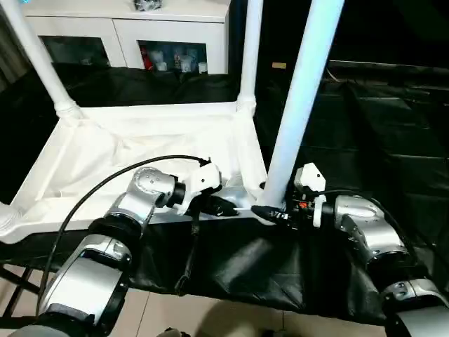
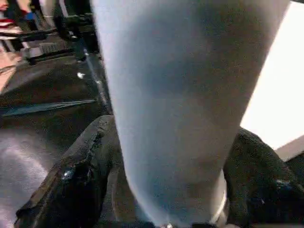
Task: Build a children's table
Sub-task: Rotate leg to tighten
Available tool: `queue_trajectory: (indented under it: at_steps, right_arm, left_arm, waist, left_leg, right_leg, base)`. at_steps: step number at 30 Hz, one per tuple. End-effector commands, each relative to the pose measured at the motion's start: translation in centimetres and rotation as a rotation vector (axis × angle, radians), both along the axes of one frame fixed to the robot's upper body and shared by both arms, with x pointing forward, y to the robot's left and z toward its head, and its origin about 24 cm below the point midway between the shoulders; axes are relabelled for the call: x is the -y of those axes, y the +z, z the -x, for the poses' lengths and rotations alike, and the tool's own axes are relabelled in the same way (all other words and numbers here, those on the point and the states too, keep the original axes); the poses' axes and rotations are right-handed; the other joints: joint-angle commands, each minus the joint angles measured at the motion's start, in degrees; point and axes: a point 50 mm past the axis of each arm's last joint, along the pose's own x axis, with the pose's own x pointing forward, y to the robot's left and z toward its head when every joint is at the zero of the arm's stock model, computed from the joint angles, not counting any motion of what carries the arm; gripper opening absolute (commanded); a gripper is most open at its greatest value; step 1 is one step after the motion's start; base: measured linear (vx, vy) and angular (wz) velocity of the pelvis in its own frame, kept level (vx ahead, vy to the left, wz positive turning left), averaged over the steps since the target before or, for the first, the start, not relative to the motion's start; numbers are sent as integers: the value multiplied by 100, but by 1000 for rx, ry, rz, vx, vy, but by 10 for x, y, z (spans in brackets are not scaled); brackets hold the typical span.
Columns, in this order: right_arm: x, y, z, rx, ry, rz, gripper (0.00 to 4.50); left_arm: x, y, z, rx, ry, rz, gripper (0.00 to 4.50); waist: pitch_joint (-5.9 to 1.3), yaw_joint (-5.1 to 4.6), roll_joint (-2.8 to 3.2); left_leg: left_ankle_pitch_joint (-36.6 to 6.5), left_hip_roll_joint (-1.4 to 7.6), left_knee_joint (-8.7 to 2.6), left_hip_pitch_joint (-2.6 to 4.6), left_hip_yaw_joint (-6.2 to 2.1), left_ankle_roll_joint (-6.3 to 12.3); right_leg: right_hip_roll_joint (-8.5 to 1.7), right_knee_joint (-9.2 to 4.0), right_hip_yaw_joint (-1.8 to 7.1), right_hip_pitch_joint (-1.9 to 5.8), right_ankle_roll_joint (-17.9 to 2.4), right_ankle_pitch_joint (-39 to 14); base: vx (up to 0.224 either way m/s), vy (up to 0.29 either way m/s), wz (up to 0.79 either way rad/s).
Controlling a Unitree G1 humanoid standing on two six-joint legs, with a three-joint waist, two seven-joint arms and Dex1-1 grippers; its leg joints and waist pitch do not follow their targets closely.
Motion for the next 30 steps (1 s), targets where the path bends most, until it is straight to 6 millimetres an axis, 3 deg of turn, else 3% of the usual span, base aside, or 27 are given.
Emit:
queue_trajectory:
  at_steps: [1, 9, 15, 17, 19, 22, 24, 26, 28, 30]
  right_arm:
    - [-1, 4, 0, 5, 27, -2, 302]
    - [-6, -1, 5, -13, 55, -5, 249]
    - [-14, -10, 5, -44, -61, -26, 247]
    - [-18, -16, -2, -39, -205, -32, 247]
    - [-25, -23, -9, -42, -365, -23, 247]
    - [-38, -29, -14, -68, -493, -32, 247]
    - [-44, -31, -17, -75, -541, -20, 247]
    - [-56, -32, -24, -79, -653, 34, 247]
    - [-64, -29, -26, -67, -654, 23, 247]
    - [-71, -23, -29, -38, -655, -5, 247]
  left_arm:
    - [-5, -2, 2, -14, -20, -22, 0]
    - [-8, -3, 4, -33, -38, -31, 0]
    - [-1, -4, 2, -30, 17, 3, 0]
    - [6, -7, -4, -5, 105, -16, 0]
    - [18, -7, -9, 21, 189, -7, 0]
    - [39, -7, -12, 63, 249, -9, 0]
    - [50, -6, -13, 72, 268, 2, 0]
    - [72, -3, -14, 77, 314, 45, 0]
    - [79, -1, -14, 84, 316, 55, 0]
    - [82, 0, -14, 91, 308, 66, 0]
  waist:
    - [-431, 13, -20]
    - [-442, 23, -15]
    - [-423, 13, -21]
    - [-401, -4, -22]
    - [-350, -88, -48]
    - [-305, -147, -56]
    - [-313, -211, -49]
    - [-311, -244, -41]
    - [-321, -281, -8]
    - [-333, -316, -33]
  left_leg:
    - [-1571, 150, -383, 120, -40, 394]
    - [-1426, 138, -364, 113, -34, 450]
    - [-1534, 145, -385, 117, -39, 370]
    - [-1693, 137, -403, 119, -51, 259]
    - [-2094, 105, -420, 164, -84, 45]
    - [-2479, 83, -429, 222, -122, -12]
    - [-2669, 71, -415, 266, -138, -54]
    - [-2733, 63, -416, 263, -145, -13]
    - [-2782, 56, -426, 257, -164, -49]
    - [-2799, 43, -428, 234, -160, 37]
  right_leg:
    - [-242, -317, 173, 324, -1599, -1175]
    - [-242, -297, 167, 339, -1663, -983]
    - [-245, -311, 169, 323, -1598, -1228]
    - [-256, -342, 165, 312, -1488, -1614]
    - [-273, -438, 157, 252, -1213, -2516]
    - [-277, -574, 121, 204, -849, -3362]
    - [-264, -602, 100, 172, -780, -3506]
    - [-259, -630, 89, 173, -720, -3554]
    - [-248, -629, 60, 176, -701, -3512]
    - [-252, -662, 44, 195, -677, -3418]
  base:
    - [0, 0, 0]
    - [0, 0, 0]
    - [0, 0, 0]
    - [0, 0, 0]
    - [0, 0, 0]
    - [0, 0, 0]
    - [0, 0, 0]
    - [0, 0, 0]
    - [0, 0, 0]
    - [0, 0, 0]
